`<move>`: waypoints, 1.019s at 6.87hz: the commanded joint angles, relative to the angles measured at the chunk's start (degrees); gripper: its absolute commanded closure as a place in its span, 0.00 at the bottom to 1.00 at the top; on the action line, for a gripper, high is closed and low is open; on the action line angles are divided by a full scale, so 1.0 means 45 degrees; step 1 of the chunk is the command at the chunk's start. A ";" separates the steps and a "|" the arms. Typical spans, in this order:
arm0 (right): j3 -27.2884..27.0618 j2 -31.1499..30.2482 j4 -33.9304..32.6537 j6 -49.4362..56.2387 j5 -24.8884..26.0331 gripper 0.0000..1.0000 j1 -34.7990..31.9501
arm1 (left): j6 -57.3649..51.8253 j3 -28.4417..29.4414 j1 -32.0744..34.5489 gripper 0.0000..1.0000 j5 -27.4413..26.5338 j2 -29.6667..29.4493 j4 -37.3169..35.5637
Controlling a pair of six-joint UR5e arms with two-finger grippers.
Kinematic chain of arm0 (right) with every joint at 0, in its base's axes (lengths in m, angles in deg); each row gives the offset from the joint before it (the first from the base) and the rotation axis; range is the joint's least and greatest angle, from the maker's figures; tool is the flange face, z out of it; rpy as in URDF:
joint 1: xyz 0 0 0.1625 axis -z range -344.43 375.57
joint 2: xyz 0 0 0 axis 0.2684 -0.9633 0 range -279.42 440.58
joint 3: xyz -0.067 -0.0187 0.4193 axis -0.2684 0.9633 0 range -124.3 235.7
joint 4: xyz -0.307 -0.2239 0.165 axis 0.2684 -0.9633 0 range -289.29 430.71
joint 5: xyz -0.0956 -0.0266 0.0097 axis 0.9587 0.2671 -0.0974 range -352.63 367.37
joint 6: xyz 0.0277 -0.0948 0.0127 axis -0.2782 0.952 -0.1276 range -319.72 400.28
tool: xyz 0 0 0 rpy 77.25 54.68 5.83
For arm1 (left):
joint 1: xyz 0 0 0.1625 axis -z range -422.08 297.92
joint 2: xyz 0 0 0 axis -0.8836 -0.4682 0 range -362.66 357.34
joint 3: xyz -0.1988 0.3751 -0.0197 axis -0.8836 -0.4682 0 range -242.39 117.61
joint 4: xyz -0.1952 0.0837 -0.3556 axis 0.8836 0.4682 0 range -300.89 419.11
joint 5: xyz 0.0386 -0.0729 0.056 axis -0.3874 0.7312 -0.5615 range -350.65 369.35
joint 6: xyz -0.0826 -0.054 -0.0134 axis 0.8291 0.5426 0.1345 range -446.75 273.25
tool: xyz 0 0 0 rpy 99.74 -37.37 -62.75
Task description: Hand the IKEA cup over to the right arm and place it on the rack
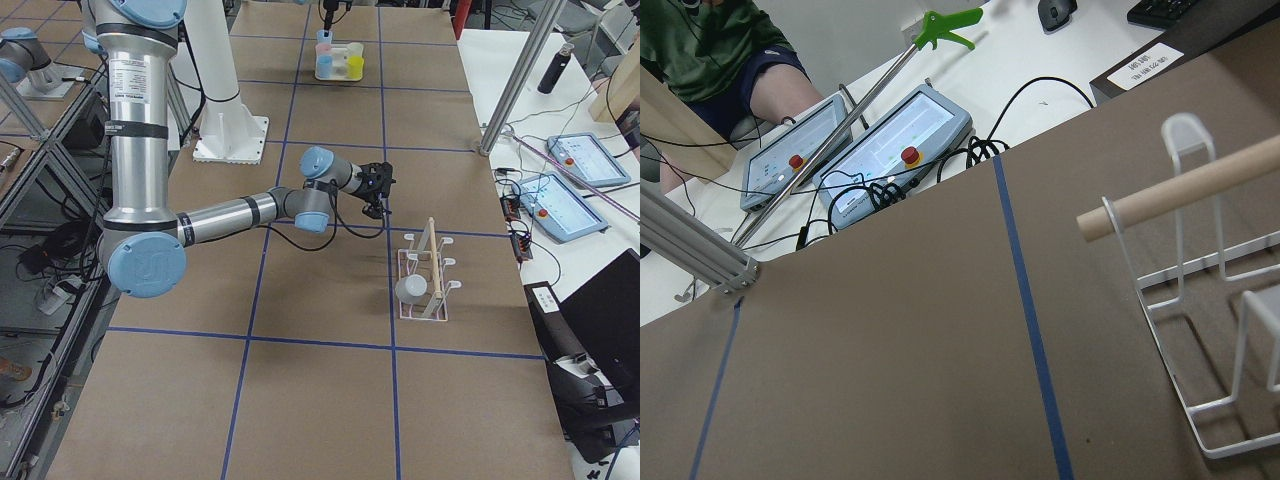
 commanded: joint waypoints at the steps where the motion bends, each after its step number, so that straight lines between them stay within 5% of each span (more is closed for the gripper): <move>1: -0.0051 0.0000 0.0000 0.0000 0.0185 0.00 0.0134 | -0.0010 0.0155 -0.0055 0.40 0.0094 0.0044 0.0006; 3: -0.0051 -0.0020 0.0000 -0.0020 0.0225 0.00 0.0154 | -0.0049 0.0194 -0.0035 1.00 0.0094 0.0044 0.0006; 5: -0.0070 -0.0020 0.0000 -0.0039 0.0206 0.00 0.0193 | -0.0088 -0.0291 0.0178 1.00 0.0713 0.0141 -0.0013; 7: -0.0070 0.0000 0.0000 -0.0039 0.0225 0.00 0.0271 | -0.0088 -0.0760 0.2878 1.00 0.2157 0.0123 -0.0169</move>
